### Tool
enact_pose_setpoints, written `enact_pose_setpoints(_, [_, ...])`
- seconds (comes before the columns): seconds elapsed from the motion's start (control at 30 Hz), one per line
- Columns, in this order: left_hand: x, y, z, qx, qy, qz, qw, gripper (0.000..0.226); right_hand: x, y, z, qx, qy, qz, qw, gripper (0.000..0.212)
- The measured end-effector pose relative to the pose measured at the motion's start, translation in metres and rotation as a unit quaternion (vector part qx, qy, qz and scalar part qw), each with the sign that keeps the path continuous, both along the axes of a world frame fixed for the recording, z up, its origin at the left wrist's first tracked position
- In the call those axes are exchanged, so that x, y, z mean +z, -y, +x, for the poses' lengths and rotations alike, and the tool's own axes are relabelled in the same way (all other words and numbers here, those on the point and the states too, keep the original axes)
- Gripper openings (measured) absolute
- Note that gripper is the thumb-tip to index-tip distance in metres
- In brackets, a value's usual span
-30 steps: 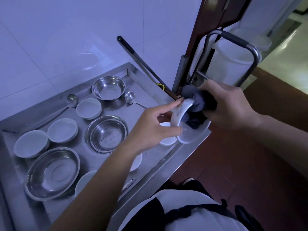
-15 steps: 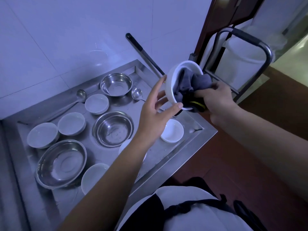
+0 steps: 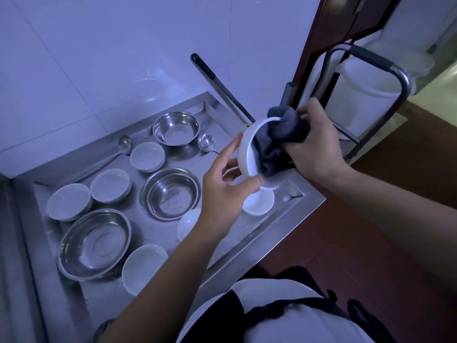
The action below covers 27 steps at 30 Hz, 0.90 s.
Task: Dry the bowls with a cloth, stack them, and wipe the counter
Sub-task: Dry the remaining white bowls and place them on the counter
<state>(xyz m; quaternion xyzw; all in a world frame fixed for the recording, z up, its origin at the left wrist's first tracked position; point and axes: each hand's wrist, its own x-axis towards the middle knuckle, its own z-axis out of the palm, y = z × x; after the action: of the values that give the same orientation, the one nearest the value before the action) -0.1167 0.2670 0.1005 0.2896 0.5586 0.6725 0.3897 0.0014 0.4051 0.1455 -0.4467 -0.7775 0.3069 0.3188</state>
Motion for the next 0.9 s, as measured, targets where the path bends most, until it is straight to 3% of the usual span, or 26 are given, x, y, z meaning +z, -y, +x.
enact_pose_setpoints(0.13, [0.009,-0.006,-0.02,-0.132,-0.017,-0.043,0.99,0.077,0.03,-0.009,0.013,0.189,0.179,0.21,0.942,0.04])
enact_pose_setpoints(0.2, [0.016,-0.013,-0.028,-0.186,-0.033,-0.055,0.98,0.076,0.031,-0.011,0.016,0.189,0.203,0.208,0.938,0.041])
enact_pose_setpoints(0.27, [0.019,-0.018,-0.026,-0.17,-0.033,-0.051,0.984,0.077,0.025,-0.014,0.019,0.127,0.19,0.184,0.956,0.041])
enact_pose_setpoints(0.33, [0.015,-0.02,-0.019,-0.095,-0.017,-0.036,0.995,0.083,0.017,-0.015,0.021,0.032,0.159,0.122,0.979,0.041])
enact_pose_setpoints(0.4, [0.004,-0.018,-0.011,-0.046,-0.017,-0.019,0.999,0.087,0.008,-0.017,0.021,-0.076,0.061,-0.035,0.995,0.045])
enact_pose_setpoints(0.5, [-0.005,-0.018,0.006,-0.06,-0.023,-0.007,0.998,0.082,-0.008,-0.013,0.022,-0.149,-0.089,-0.218,0.96,0.051])
enact_pose_setpoints(0.67, [-0.006,-0.021,0.024,-0.024,0.046,0.046,0.998,0.073,-0.019,0.002,0.015,-0.177,-0.185,-0.3,0.919,0.046])
enact_pose_setpoints(0.8, [-0.006,-0.022,0.018,0.003,0.057,0.054,0.997,0.075,-0.018,0.007,0.017,-0.156,-0.136,-0.212,0.955,0.045])
enact_pose_setpoints(0.9, [0.0,-0.022,0.008,-0.018,0.027,0.042,0.999,0.077,-0.004,-0.001,0.022,-0.119,-0.033,-0.069,0.99,0.045])
